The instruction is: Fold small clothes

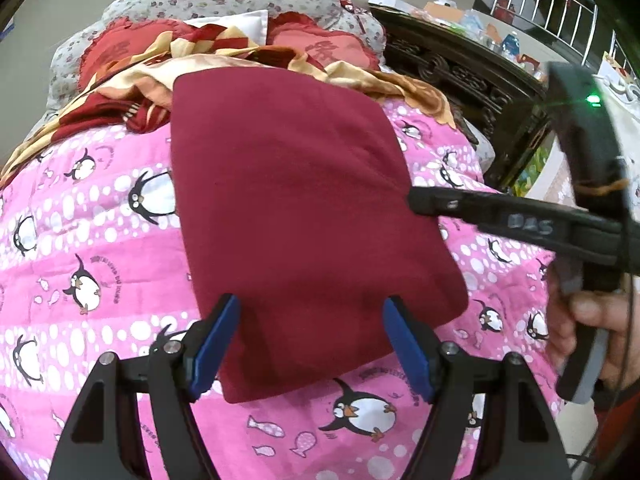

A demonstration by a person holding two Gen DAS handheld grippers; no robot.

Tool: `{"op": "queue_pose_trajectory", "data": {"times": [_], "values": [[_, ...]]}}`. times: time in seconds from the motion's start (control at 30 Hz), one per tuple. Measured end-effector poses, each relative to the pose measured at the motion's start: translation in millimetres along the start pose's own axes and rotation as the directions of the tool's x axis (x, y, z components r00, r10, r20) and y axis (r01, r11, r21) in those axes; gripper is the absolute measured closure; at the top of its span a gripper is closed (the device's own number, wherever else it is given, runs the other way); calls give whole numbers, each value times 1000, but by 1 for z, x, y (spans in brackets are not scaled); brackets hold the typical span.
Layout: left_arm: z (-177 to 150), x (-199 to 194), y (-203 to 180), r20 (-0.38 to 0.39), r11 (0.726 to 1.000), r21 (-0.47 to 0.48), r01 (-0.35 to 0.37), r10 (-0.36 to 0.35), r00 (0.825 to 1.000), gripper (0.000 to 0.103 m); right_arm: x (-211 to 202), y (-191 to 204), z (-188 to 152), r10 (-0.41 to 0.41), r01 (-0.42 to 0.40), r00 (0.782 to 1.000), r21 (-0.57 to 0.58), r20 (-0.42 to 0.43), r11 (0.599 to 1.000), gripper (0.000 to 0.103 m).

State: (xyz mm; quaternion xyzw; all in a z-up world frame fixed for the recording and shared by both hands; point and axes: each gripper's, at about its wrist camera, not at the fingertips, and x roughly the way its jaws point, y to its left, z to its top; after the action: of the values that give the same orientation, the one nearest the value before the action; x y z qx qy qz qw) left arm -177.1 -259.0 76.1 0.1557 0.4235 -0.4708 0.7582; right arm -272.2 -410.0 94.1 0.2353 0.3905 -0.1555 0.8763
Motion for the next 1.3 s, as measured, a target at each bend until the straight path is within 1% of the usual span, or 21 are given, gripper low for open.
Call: {"op": "queue_pose_trajectory", "data": {"times": [0.1,0.17,0.3,0.4,0.43,0.47,0.5,0.53,0.57,0.7,0.8,0.87,0.9,0.97,1.07,1.17,1.3], "values": [[2,1,5,3,1000,-19,-3,3,1000,25,-9,1,2,20,-22,999,36,48,999,55],[4,1,8,5,1000,-29,-4,4,1000,25,-9,1,5,17,-19,998,45,54,999,54],[8,2,13,10,999,-36,-14,15,1000,25,3,-1,8,-6,4,999,64,34,998,54],[11,4,17,13,999,-41,-23,23,1000,25,16,-5,6,-5,3,1000,81,16,997,52],[13,6,19,13,999,-44,-26,26,1000,25,21,-7,5,-12,11,1000,78,10,997,47],[14,7,20,13,999,-47,-27,28,1000,25,27,-9,3,-28,27,1000,69,5,997,39],[15,9,23,12,998,-52,-28,29,1000,25,31,-11,1,-47,46,999,58,4,997,35],[16,10,25,10,998,-59,-27,28,1000,25,35,-13,0,-60,59,998,51,8,997,26],[17,12,29,10,997,-68,-25,26,1000,25,36,-17,-1,-56,56,998,57,12,997,21],[22,18,45,13,994,-114,-2,4,1000,25,34,-33,-1,31,-33,999,125,15,992,20],[26,24,58,15,984,-171,50,-48,999,25,29,-39,1,51,-59,997,139,62,988,20],[28,28,63,14,979,-191,65,-63,998,22,28,-43,2,56,-67,996,156,76,986,20],[29,30,64,16,978,-196,68,-66,998,22,33,-51,5,100,-114,992,199,78,973,20],[31,35,67,19,977,-200,78,-76,997,19,39,-55,7,134,-148,988,228,76,962,20],[34,43,72,19,971,-220,95,-94,995,15,45,-55,9,159,-174,984,227,82,958,20],[37,52,77,18,964,-238,117,-117,993,12,56,-57,13,229,-247,968,238,101,939,20],[43,64,77,13,961,-240,139,-140,990,9,73,-61,16,317,-329,944,280,87,902,17]]}}
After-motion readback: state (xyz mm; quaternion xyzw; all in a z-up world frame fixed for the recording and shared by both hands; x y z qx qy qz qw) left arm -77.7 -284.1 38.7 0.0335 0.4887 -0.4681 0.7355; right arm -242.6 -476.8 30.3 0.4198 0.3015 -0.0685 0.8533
